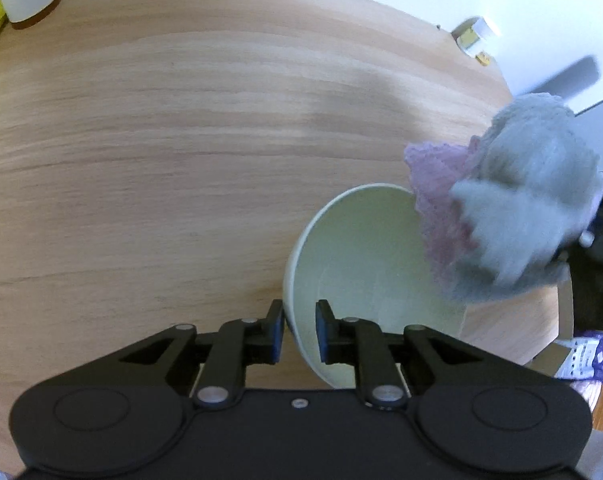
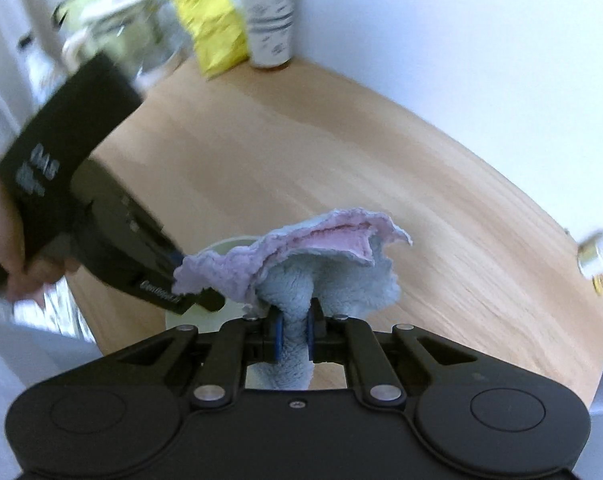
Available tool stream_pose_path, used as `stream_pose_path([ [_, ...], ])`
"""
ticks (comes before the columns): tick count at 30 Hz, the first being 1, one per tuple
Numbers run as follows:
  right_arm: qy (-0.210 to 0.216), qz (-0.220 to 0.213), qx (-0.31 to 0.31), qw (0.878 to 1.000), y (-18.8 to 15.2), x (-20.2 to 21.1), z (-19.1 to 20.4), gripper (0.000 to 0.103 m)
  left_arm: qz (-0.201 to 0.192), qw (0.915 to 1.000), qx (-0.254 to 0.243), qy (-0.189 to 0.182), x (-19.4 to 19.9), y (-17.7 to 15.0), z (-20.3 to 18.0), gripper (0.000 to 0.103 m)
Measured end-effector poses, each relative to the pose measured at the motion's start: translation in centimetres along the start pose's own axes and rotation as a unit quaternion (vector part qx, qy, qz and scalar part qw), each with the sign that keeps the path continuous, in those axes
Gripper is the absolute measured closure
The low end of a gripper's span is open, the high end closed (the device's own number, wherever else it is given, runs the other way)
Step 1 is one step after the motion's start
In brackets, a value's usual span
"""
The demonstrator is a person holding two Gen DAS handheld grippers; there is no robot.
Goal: Clean bowl
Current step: 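Lift the cloth out of the bowl with the right gripper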
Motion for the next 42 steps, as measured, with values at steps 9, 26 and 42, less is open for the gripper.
stream_pose_path([
  [9, 0.012, -0.029, -0.133, 0.991, -0.2, -0.8, -4.1, 0.092, 0.003, 0.9996, -0.027, 0.008, -0.2, 0.3, -0.1, 0.082],
  [26, 0.092, -0.031, -0.183, 0.978, -4.3, 0.2, -5.6, 0.088, 0.03, 0.9991, 0.021, -0.022, -2.0, 0.1, 1.4, 0.082],
  [42, 0.125, -0.036, -0.205, 0.97, -4.3, -2.3, -5.0, 0.088, -0.029, 0.9952, 0.091, -0.022, -1.0, -0.4, 2.6, 0.079],
])
Point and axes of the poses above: each gripper's, at about its wrist camera, not at the fingertips, and x roughly against the way its jaws point, z to its left, y to its top, the point moved 5 cm from there along -x, roughly the way its jaws point, and after that the axes turned 9 degrees about -x, right-handed, at the moved point
